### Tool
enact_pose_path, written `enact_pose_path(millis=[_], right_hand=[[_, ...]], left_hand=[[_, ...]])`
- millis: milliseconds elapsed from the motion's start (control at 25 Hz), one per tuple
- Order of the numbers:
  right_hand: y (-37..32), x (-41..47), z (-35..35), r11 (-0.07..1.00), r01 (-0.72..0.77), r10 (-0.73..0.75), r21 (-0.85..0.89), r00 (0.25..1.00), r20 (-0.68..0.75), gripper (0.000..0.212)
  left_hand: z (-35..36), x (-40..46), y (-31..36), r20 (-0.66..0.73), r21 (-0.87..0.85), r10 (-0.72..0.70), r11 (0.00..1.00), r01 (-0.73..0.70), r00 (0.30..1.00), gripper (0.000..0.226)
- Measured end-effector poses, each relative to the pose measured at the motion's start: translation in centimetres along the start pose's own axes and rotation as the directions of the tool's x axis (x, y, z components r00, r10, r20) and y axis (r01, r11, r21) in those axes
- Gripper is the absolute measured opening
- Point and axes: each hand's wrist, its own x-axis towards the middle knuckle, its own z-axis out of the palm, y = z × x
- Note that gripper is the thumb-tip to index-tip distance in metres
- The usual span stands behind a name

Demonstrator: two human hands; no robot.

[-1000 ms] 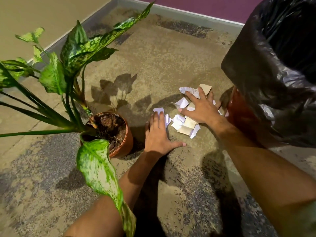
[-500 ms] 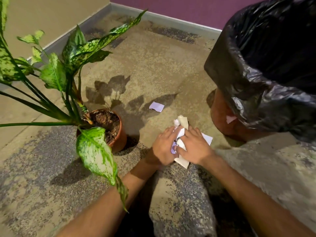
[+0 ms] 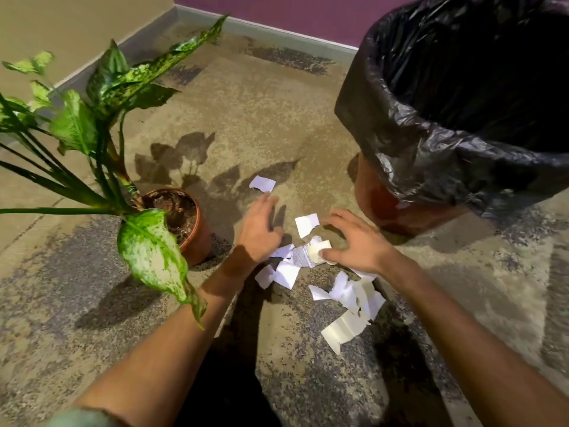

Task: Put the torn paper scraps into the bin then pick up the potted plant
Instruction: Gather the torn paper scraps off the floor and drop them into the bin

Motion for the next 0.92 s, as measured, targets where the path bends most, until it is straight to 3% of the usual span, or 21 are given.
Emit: enact_pose_path(millis=[120, 280, 520, 640, 760, 840, 920], right_hand=[[-0.2, 2.8, 1.3, 0.981, 0.049, -0.031, -0.188, 0.995, 0.099, 0.087], [-1.8, 3.1, 3.4, 0.953, 0.111, -0.067, -0.283, 0.985, 0.16, 0.078], [-2.8, -1.6, 4.6, 0.938, 0.146, -0.083, -0.314, 0.975, 0.205, 0.074], [-3.0, -4.1, 4.1, 0.936, 0.169, -0.084, -0.308, 0.959, 0.271, 0.072], [-2.4, -6.3, 2.3, 0.965, 0.155, -0.108, -0.21, 0.97, 0.22, 0.07], [-1.0, -7.5, 0.8, 0.987, 0.076, -0.057, -0.142, 0.989, 0.133, 0.078], [1.0, -8.7, -0.7, 0.987, -0.064, 0.085, -0.148, 0.987, 0.14, 0.101]], left_hand=[[0.1, 4.1, -0.4, 0.059, 0.161, -0.114, 0.981, 0.104, 0.992, 0.083], [0.5, 6.0, -1.8, 0.162, 0.369, -0.264, 0.91, 0.189, 0.951, 0.077], [1.1, 3.5, -2.4, 0.173, 0.523, -0.079, 0.852, -0.023, 0.982, 0.065], [1.9, -0.6, -1.4, 0.293, 0.475, 0.027, 0.864, -0.169, 0.956, 0.071], [1.9, -4.8, -1.1, 0.394, 0.307, 0.144, 0.91, -0.278, 0.908, 0.078], [1.3, -6.5, -0.8, 0.496, 0.124, 0.15, 0.963, -0.241, 0.855, 0.072], [0.9, -8.2, 0.2, 0.543, 0.025, 0.138, 0.983, -0.18, 0.828, 0.075]])
